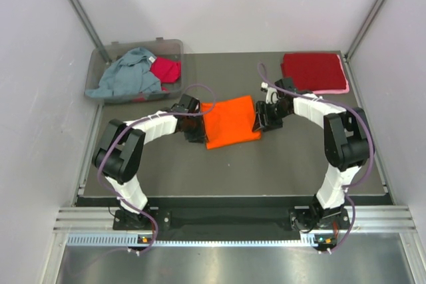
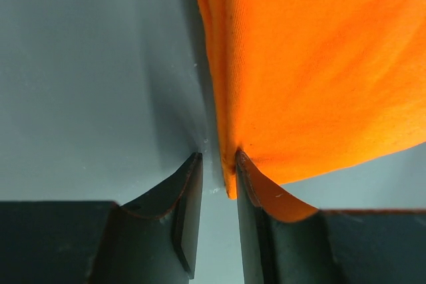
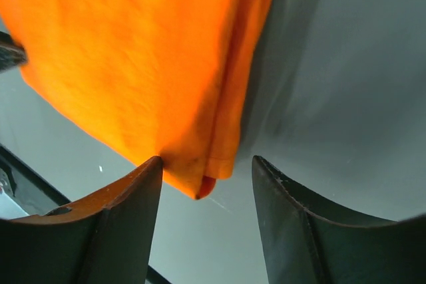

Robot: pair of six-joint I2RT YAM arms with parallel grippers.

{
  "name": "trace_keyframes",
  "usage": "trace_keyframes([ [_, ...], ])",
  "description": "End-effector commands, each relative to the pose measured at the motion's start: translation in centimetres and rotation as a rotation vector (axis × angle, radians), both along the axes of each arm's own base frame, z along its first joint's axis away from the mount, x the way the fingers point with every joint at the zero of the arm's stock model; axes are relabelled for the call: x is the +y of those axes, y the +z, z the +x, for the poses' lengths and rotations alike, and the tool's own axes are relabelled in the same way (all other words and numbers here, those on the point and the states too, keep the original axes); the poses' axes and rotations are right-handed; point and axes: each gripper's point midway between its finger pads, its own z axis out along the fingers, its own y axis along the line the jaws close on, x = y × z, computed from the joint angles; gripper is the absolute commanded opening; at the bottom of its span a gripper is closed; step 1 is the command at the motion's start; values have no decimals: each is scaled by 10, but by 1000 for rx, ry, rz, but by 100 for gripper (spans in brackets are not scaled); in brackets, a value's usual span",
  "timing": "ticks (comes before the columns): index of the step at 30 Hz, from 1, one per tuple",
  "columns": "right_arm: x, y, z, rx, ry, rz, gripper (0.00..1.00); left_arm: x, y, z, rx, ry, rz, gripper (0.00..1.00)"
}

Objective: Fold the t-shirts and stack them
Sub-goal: Fold the tshirt

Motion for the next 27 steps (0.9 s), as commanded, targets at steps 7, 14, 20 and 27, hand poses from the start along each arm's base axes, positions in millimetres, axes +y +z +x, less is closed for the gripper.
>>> trace_keyframes([
  [7,8,3,8,-69,35,84,49,-4,29,10,-91,-1,-34,38],
  [14,14,-1,3,-76,25,138,44,-4,16,8,-56,-19,-21,42],
  [20,14,-8,-6,-60,3,149,32,-5,1,5,-13,-28,-17,15],
  [27,16,-2,-22,-64,-27,181,8,10,7,-6,-10,8,31,0],
])
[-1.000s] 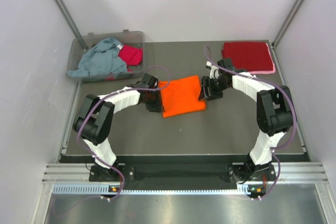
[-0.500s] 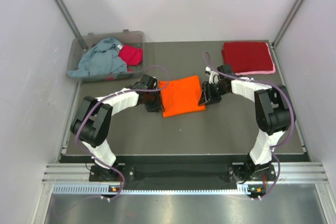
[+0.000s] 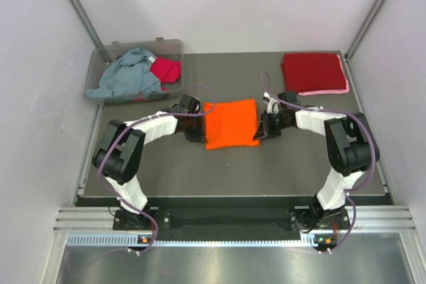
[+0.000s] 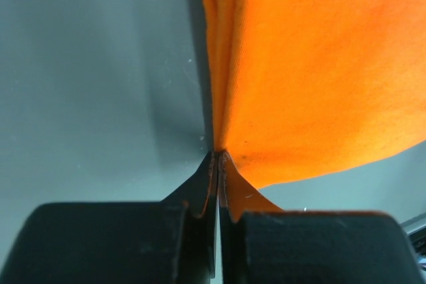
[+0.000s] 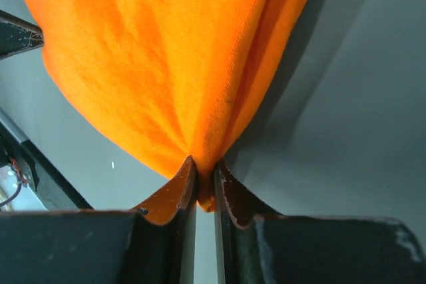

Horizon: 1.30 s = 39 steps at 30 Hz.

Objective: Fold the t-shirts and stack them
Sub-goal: Fold the tshirt

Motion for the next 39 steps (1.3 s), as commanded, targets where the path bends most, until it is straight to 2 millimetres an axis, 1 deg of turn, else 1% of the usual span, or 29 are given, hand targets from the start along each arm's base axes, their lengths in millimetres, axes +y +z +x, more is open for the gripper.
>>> trace_keyframes([
  [1,4,18,2,-68,-15,49,7,13,9,-8,-13,19,39,0],
  [3,6,21,0,-75,-16,54,9,14,11,-10,-9,23,41,0],
  [4,5,19,-2,-71,-24,52,13,13,16,-7,-18,24,42,1],
  [5,5,22,-1,-77,-30,53,17,17,16,-10,0,27,64,8],
  [6,5,25,0,-86,-33,55,24,18,19,-8,-4,32,71,16],
  [7,4,29,2,-91,-37,48,27,17,28,-2,-23,34,72,26],
  [8,3,32,4,-95,-44,43,31,21,30,-1,-23,39,91,27],
  [9,3,36,6,-104,-45,34,38,21,36,3,-39,44,92,29],
  [10,0,41,11,-113,-53,11,41,18,48,13,-74,40,88,32],
  [12,-3,45,17,-127,-48,-19,48,14,60,26,-122,30,90,41],
  [13,-5,51,24,-140,-53,-37,49,9,69,40,-159,6,88,42],
  [15,-8,50,33,-146,-46,-46,52,7,76,57,-195,-4,94,44],
  [16,-5,58,41,-162,-38,-29,52,4,77,71,-215,-22,98,44],
  [17,-6,59,46,-165,-38,-27,52,2,77,78,-223,-29,92,43],
  [18,-6,55,51,-161,-27,-34,52,-4,75,88,-221,-43,74,41],
  [19,-6,62,61,-181,-30,-37,52,-4,74,95,-234,-57,77,39],
  [21,-9,62,72,-198,-32,-42,51,-11,70,109,-256,-93,77,33],
  [23,-11,70,85,-219,-35,-34,51,-18,70,115,-267,-132,65,31],
  [24,-12,65,89,-213,-30,-40,51,-22,70,119,-278,-149,52,30],
  [25,-12,71,97,-229,-30,-38,51,-29,72,123,-297,-170,27,30],
  [26,-15,72,102,-231,-37,-39,52,-32,73,126,-310,-179,16,29],
  [27,-16,66,105,-221,-30,-46,52,-34,73,129,-319,-186,6,29],
  [28,-14,70,110,-228,-28,-36,52,-36,71,132,-323,-188,6,29],
  [29,-15,64,112,-210,-26,-34,53,-36,69,136,-331,-180,10,29],
  [30,-15,62,115,-209,-23,-29,53,-36,69,139,-335,-175,17,29],
  [32,-12,62,121,-210,-14,-15,53,-34,58,144,-322,-166,39,29],
  [33,-11,54,122,-197,-7,-17,53,-34,51,146,-313,-166,47,29],
  [36,-12,45,128,-189,-8,-23,53,-31,41,152,-308,-157,71,29],
  [39,-12,38,139,-199,-18,-16,51,-27,33,157,-307,-144,96,30],
])
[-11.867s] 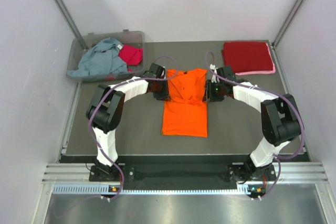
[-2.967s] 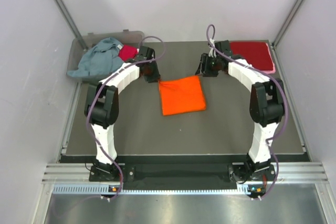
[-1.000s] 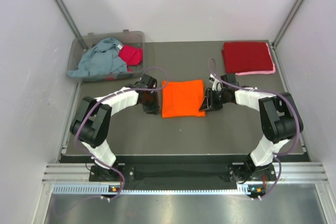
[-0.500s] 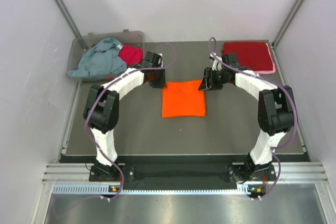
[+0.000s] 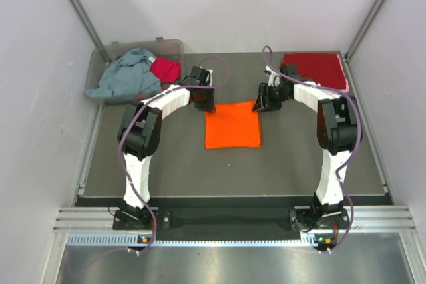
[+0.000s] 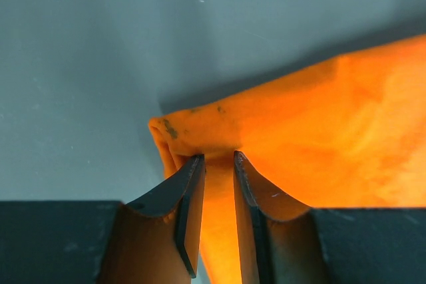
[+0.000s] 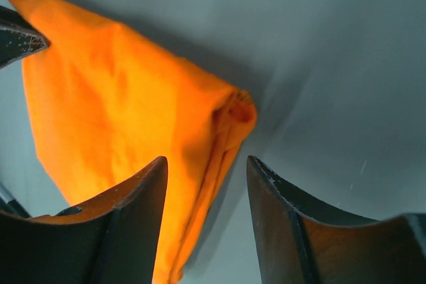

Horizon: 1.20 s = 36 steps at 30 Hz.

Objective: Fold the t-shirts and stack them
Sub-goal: Fold the tshirt

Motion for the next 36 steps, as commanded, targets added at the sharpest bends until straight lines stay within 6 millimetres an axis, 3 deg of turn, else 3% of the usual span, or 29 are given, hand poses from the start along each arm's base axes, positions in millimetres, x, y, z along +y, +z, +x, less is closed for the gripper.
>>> trace_keyframes([
  [1,2,8,23,-68,16,24,50,2,6,24,-77,15,18,29],
  [7,-4,-12,30,-52,-19,38,38,17,-10,28,-56,73,53,29],
  [12,-7,-25,28,-39,-45,52,24,16,-16,27,-50,73,46,29],
  [17,-15,-29,28,-28,-84,43,20,25,-18,24,17,153,55,29],
  [22,-12,-1,29,-49,-84,74,30,8,42,31,-3,141,-52,31],
  [23,-11,13,30,-69,-88,86,36,6,65,31,-36,135,-76,31],
  [27,-11,34,14,-66,-99,93,43,-3,100,4,-33,80,-173,32],
  [29,-16,47,7,-77,-115,79,42,-2,102,-16,-12,56,-204,32],
  [31,-20,46,-9,-42,-123,42,40,-10,108,-27,-9,24,-269,33],
  [32,-22,58,-13,-64,-124,40,38,-10,104,-40,12,12,-288,33],
  [33,-20,56,-23,-45,-118,38,36,-13,103,-46,29,2,-319,33],
  [36,-4,68,-44,-41,-81,95,17,-29,100,-67,94,-59,-438,32],
])
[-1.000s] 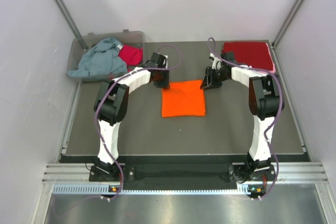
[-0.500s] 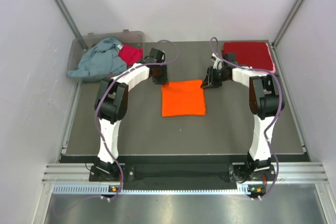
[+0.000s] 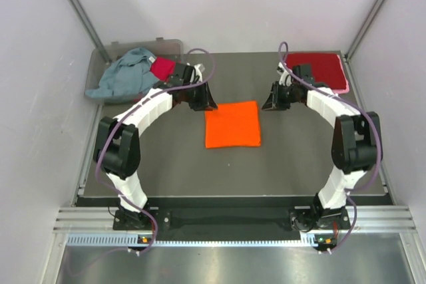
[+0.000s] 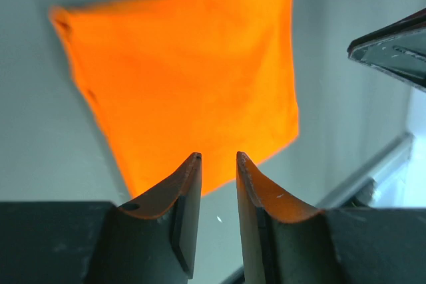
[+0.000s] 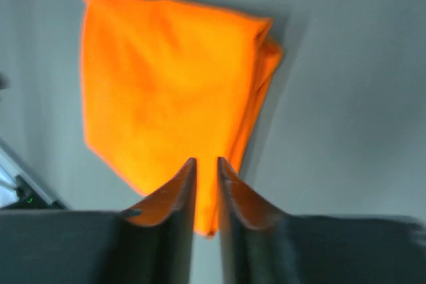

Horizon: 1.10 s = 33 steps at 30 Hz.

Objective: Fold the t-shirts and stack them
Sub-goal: Fold the tshirt

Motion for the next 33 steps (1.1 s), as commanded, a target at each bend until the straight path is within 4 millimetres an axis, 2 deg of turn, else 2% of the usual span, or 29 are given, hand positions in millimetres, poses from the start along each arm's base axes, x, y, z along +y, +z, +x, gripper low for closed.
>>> trace_keyframes([
  [1,17,27,-23,-29,37,65,12,-23,2,-24,61,-78,-164,32],
  [2,26,34,-24,-44,45,102,4,-22,-5,-29,78,-75,-166,32],
  [3,36,34,-34,-27,80,142,1,-20,-8,-30,89,-62,-167,32],
  [6,71,41,-47,-9,152,217,0,-16,-21,-36,106,-39,-162,31],
  [7,86,36,-54,15,181,227,0,-15,-28,-39,121,-38,-157,31],
  [10,115,33,-64,31,245,255,0,-9,-45,-43,159,-12,-117,30],
  [13,127,7,-69,78,256,257,0,3,-69,-47,201,43,-53,29],
  [16,131,-31,-75,141,266,259,0,16,-92,-57,252,89,14,29],
  [17,130,-52,-77,184,267,253,0,19,-97,-58,258,99,32,29],
  [20,129,-75,-80,227,277,234,0,33,-114,-63,282,138,104,28],
  [22,129,-72,-80,217,283,233,0,42,-119,-66,292,158,155,27],
  [25,130,-48,-75,167,294,236,0,47,-103,-62,242,167,174,28],
  [27,132,-26,-70,126,303,239,0,44,-80,-53,182,153,156,28],
  [28,131,-19,-68,112,301,242,0,40,-64,-45,143,147,133,28],
  [29,132,-7,-66,90,302,243,1,34,-53,-43,120,119,102,29],
  [31,130,4,-61,66,295,235,1,24,-35,-34,71,93,53,29],
  [33,124,5,-56,59,271,221,1,10,-25,-30,53,50,-20,29],
])
